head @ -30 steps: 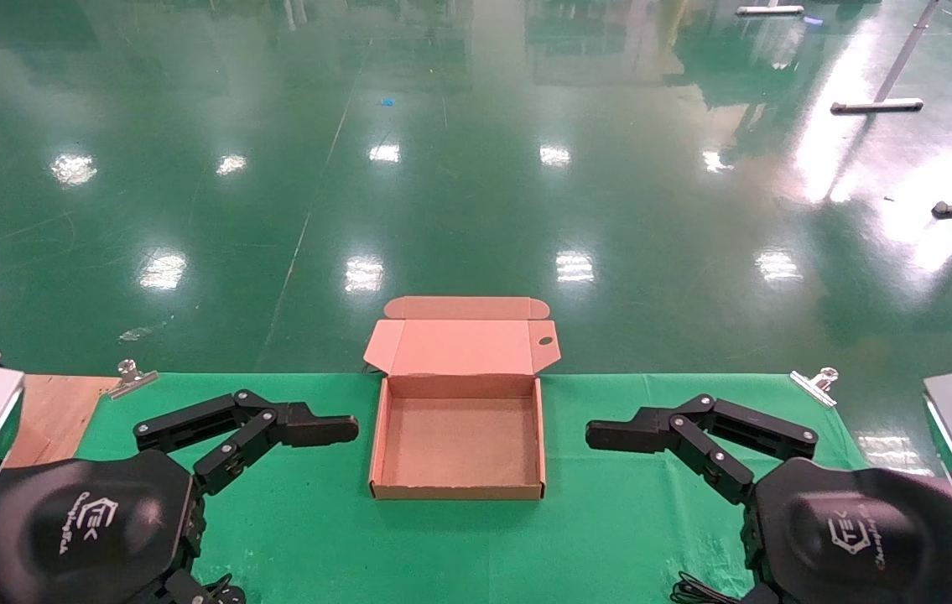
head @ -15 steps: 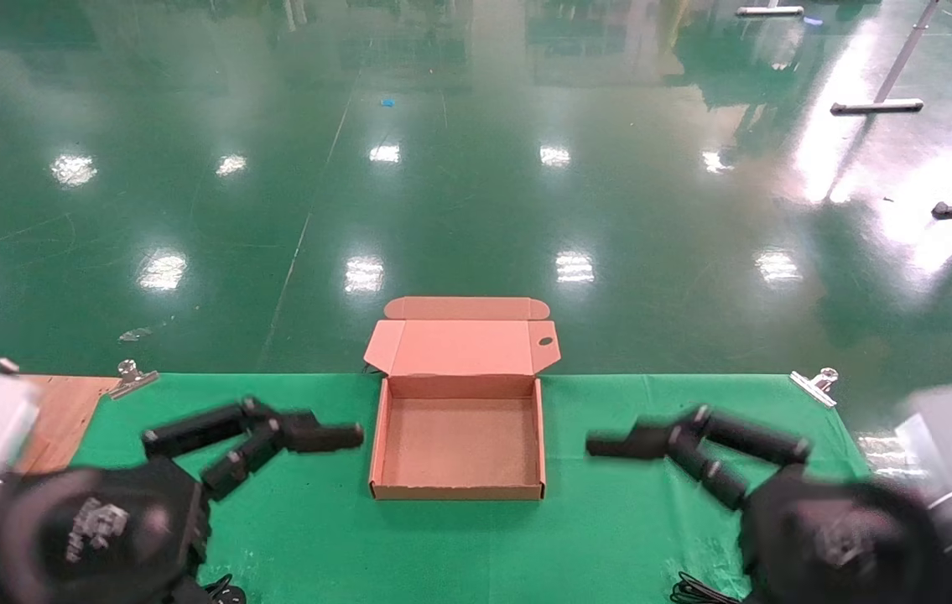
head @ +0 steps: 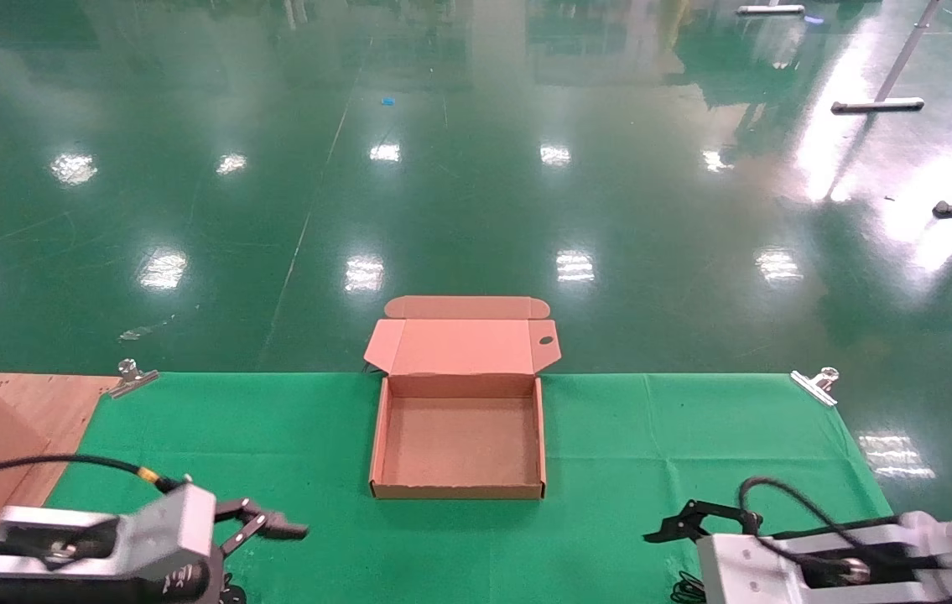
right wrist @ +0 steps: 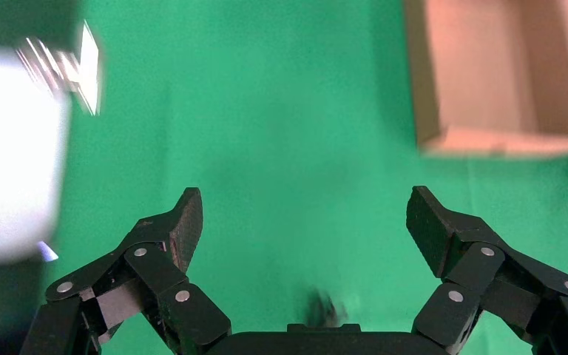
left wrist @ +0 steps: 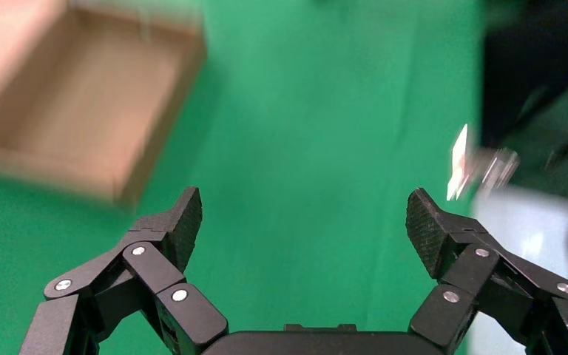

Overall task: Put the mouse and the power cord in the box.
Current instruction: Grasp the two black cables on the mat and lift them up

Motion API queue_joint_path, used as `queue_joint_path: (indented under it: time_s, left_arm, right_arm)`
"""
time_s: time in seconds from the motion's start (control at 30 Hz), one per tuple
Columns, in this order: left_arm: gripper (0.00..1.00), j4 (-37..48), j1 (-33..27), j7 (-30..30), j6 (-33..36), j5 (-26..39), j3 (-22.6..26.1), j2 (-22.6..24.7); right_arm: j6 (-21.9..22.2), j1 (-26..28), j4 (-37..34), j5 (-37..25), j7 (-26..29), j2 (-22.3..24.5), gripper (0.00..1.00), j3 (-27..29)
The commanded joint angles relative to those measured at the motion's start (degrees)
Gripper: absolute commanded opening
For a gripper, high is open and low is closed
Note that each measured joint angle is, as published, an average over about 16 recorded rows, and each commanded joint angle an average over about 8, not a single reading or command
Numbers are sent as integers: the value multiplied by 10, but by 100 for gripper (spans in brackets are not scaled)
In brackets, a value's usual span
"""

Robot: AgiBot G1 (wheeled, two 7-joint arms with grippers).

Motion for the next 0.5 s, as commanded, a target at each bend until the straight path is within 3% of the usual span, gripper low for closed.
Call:
queue_joint_path:
  time_s: [0.03, 0.23, 0.5]
  left_arm:
    - [100, 30, -16, 17, -6, 51, 21, 11]
    - [100, 134, -74, 58, -49, 181, 73, 47]
    - [100, 276, -123, 108, -129, 284, 115, 96]
  right_arm:
    - [13, 13, -16, -56, -20, -17, 100, -21]
    - [67, 32, -125, -159, -85, -70, 100, -63]
    - [127, 64, -308, -194, -182, -129, 100, -79]
